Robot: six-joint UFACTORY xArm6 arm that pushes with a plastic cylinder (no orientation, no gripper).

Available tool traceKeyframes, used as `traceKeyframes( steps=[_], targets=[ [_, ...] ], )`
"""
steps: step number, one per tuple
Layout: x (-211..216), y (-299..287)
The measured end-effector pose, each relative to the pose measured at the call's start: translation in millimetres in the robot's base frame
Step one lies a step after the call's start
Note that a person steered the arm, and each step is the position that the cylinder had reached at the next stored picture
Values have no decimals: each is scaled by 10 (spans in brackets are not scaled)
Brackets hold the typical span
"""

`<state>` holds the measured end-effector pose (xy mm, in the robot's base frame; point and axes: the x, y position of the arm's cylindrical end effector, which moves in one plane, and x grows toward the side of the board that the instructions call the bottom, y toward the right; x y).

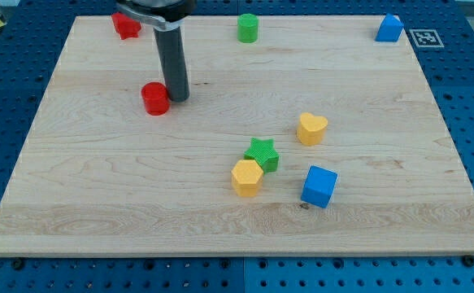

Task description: Slightly move the red circle to the left

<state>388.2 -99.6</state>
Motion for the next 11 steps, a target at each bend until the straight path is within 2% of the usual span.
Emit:
traceKeyframes(
  steps=[2,4,7,11],
  targets=[
    [8,-212],
    [351,27],
    [291,-284],
    [335,-330]
  ],
)
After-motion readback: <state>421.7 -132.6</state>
